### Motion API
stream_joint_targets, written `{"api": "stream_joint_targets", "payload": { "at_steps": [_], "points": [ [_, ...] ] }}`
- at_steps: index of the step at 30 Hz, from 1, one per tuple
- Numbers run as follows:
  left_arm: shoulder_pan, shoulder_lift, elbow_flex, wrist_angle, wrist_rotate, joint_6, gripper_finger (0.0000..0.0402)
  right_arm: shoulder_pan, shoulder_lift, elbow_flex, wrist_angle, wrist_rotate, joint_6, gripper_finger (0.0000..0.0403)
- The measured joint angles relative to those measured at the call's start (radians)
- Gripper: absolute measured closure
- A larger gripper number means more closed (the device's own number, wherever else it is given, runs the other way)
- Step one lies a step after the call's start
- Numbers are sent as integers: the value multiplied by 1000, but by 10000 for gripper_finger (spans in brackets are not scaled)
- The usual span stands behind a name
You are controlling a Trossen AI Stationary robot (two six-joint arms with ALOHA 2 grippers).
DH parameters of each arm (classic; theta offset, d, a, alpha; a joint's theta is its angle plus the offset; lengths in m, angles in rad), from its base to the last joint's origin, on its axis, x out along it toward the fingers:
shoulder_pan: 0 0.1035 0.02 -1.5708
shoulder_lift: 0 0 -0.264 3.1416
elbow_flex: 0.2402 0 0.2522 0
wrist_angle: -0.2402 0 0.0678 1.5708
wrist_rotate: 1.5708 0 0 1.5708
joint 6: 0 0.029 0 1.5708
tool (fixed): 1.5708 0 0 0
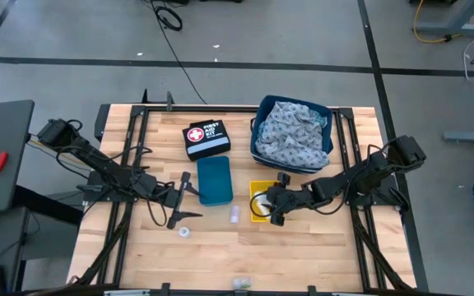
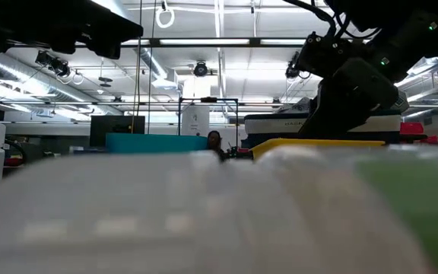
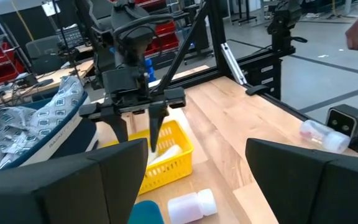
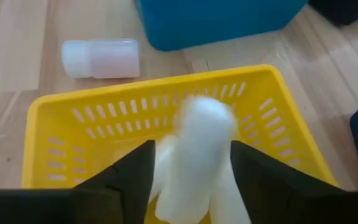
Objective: Pick & place medical supplies in basket/bin
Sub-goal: Put the left transparent pill bottle into the blue bin
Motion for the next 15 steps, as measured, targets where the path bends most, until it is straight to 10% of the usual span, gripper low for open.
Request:
{"api": "stream_joint_targets", "payload": {
  "at_steps": [15],
  "points": [
    [67,0,0,-136,-75,-108,129,23,-37,146,-117,-50,-221,172]
  ]
}}
